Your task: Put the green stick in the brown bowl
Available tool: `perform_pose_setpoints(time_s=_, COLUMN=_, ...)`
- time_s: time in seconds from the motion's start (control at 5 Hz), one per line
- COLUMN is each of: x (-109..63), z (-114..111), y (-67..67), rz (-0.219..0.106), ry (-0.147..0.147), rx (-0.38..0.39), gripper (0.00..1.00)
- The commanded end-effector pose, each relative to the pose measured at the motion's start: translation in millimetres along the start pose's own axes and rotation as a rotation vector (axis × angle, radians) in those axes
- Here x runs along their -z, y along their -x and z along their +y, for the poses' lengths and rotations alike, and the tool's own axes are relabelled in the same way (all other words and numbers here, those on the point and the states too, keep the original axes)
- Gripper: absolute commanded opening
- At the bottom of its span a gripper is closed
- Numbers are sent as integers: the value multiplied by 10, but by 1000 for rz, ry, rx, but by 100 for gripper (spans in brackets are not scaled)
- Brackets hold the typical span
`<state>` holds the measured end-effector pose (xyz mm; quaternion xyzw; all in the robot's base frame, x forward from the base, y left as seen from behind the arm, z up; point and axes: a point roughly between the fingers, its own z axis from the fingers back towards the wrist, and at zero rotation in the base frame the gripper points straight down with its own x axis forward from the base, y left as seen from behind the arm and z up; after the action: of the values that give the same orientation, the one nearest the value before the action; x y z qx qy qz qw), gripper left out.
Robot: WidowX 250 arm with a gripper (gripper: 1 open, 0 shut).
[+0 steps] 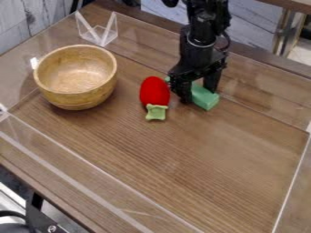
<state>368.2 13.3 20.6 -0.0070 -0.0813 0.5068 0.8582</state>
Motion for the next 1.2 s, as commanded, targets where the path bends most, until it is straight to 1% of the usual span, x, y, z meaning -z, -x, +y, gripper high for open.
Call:
perform_pose_setpoints(time_s=0.0, x=82, z=30, y=17, rz=-11, ry=-28, rx=22, gripper=0)
perform_pose_setpoints(time_s=0.2, x=91, z=38, y=20, rz=-15, ry=-37, rx=21, gripper=0)
perform_pose_setpoints(time_s=1.0, x=-158, z=41, y=-47, rz=32, ry=-22, rx=19, gripper=0)
